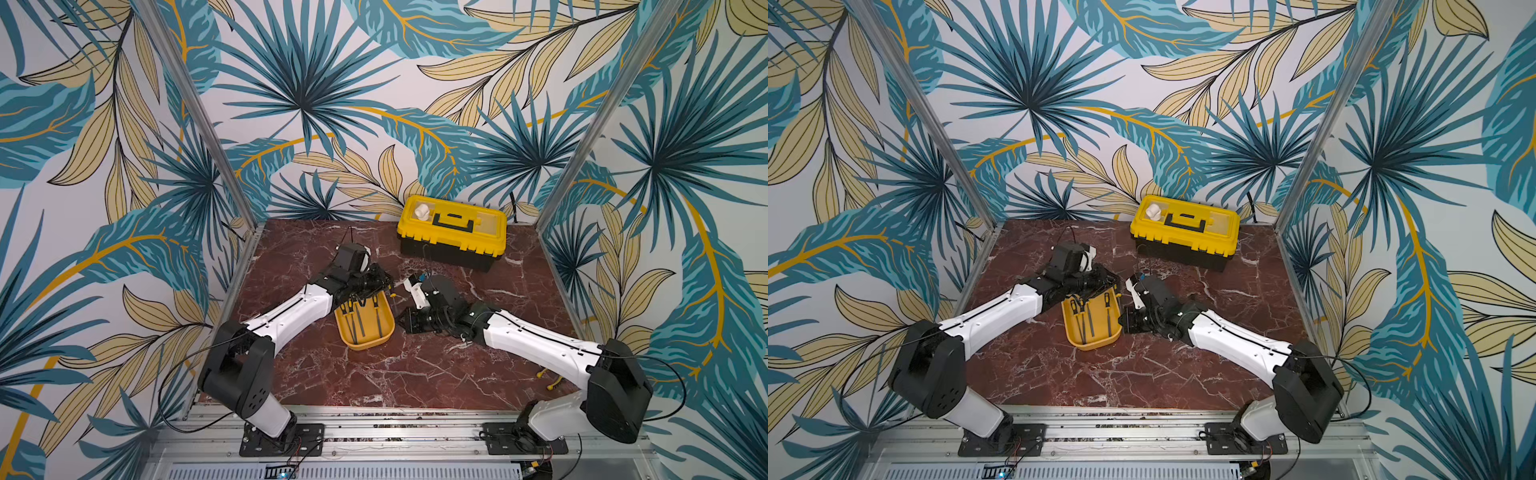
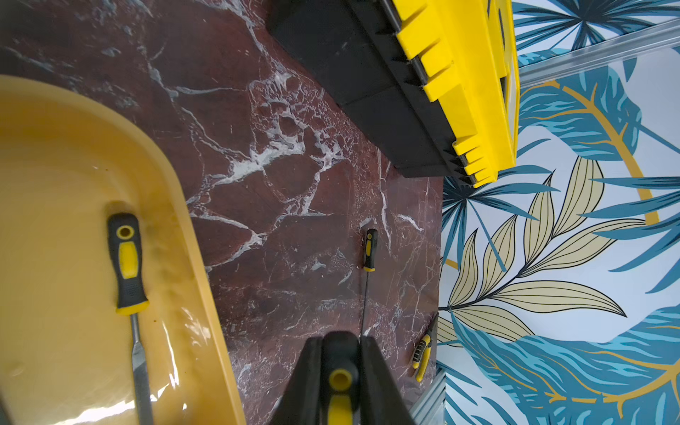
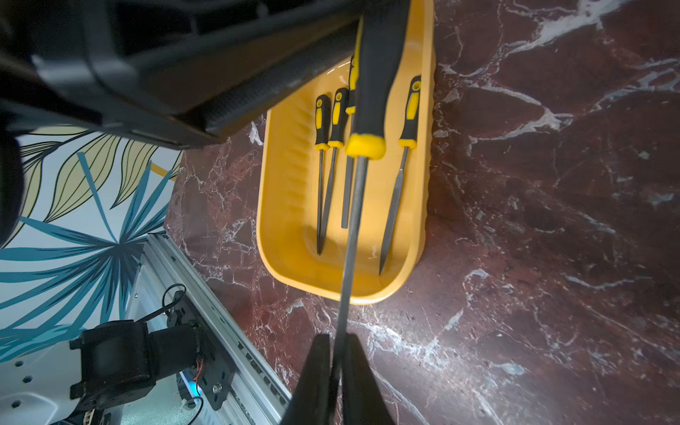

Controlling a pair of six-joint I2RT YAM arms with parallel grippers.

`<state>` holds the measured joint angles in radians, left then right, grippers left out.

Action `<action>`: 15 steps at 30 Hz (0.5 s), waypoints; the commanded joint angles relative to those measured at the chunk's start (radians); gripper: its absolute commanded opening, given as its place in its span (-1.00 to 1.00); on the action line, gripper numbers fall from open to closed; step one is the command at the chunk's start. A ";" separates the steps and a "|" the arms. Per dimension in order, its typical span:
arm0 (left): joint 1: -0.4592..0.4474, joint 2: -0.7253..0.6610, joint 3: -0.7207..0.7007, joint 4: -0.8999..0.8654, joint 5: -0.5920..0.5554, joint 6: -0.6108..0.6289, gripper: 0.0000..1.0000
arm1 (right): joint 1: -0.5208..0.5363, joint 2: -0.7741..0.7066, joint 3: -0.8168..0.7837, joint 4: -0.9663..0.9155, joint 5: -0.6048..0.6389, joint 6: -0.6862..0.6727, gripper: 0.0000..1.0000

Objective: Take the file tool out of the storage box
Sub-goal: Pick up the file tool from the storage box.

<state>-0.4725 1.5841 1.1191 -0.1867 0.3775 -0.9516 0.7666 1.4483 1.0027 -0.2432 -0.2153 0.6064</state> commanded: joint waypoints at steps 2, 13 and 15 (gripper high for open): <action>-0.008 -0.019 -0.028 -0.001 -0.020 0.022 -0.76 | 0.005 0.000 0.016 -0.026 0.025 -0.022 -0.77; -0.012 -0.013 -0.023 -0.016 -0.041 0.039 -0.76 | 0.005 -0.005 0.011 -0.034 0.030 -0.028 -0.69; -0.014 -0.009 -0.022 -0.016 -0.042 0.040 -0.76 | 0.005 -0.004 0.012 -0.036 0.031 -0.029 -0.70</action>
<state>-0.4835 1.5841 1.1191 -0.1997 0.3504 -0.9321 0.7670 1.4483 1.0027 -0.2615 -0.2008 0.5934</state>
